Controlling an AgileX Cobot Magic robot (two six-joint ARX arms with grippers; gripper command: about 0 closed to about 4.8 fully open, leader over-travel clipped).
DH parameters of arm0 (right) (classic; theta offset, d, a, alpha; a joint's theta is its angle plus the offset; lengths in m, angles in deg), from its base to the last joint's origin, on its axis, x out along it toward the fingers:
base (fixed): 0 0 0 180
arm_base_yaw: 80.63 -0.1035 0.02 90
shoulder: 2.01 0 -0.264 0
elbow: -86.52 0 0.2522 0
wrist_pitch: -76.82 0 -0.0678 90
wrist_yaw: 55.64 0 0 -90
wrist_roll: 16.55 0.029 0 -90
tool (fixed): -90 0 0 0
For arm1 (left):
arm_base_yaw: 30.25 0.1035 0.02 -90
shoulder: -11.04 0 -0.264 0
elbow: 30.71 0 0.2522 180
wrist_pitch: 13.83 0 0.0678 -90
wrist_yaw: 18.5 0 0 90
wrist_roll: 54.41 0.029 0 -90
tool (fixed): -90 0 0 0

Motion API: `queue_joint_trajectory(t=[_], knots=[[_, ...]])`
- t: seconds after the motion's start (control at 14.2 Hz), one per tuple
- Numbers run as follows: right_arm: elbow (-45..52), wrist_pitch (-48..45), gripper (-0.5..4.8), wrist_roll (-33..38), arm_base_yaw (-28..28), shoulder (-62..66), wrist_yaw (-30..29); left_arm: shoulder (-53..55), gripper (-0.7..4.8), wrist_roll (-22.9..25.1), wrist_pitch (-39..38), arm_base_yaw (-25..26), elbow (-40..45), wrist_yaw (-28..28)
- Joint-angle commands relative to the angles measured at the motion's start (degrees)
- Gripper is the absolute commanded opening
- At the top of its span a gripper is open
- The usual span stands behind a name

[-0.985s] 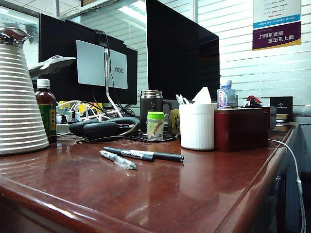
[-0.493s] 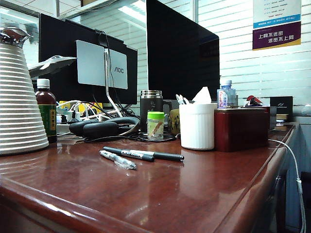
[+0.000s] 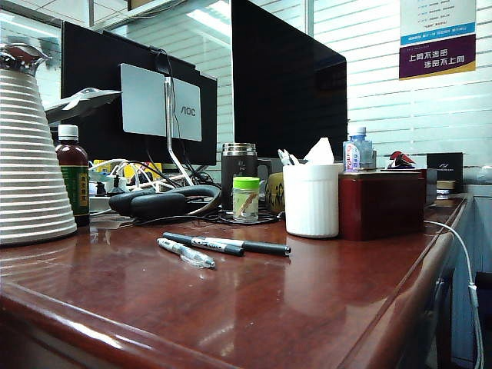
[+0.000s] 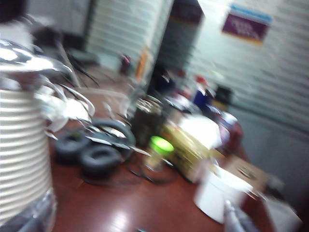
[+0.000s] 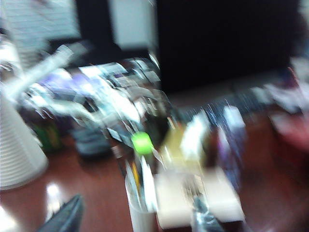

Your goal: Pick up all the pens on the desk and put them into the pen holder one by one.

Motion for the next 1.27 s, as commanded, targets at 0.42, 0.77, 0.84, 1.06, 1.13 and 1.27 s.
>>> queue_joint_trajectory(t=[0.42, 0.77, 0.84, 1.06, 1.13, 1.27], knots=[[-13.22, 3.87, 3.38, -20.52, -34.40, 44.57, 10.38, 38.12, 4.79, 10.95, 5.29, -15.34, -11.37, -4.20], [-25.31, 10.99, 3.23, -33.83, -34.75, 67.17, 15.32, 54.42, 4.79, 17.90, 0.46, -27.15, -14.97, 7.91], [-25.44, 10.95, 3.23, -35.41, -35.06, 69.33, 15.41, 55.93, 4.79, 18.23, -1.09, -28.44, -16.02, 9.92], [-25.40, 10.16, 3.23, -35.78, -36.28, 74.51, 15.30, 57.29, 4.79, 18.23, -1.99, -30.03, -17.86, 11.23], [-25.38, 9.11, 3.23, -35.78, -37.29, 75.45, 15.58, 57.29, 4.79, 18.23, -2.01, -30.03, -17.97, 11.50], [-25.40, 5.33, 3.23, -35.78, -39.06, 76.37, 16.72, 57.29, 4.79, 18.23, -2.14, -30.03, -17.97, 11.58]])
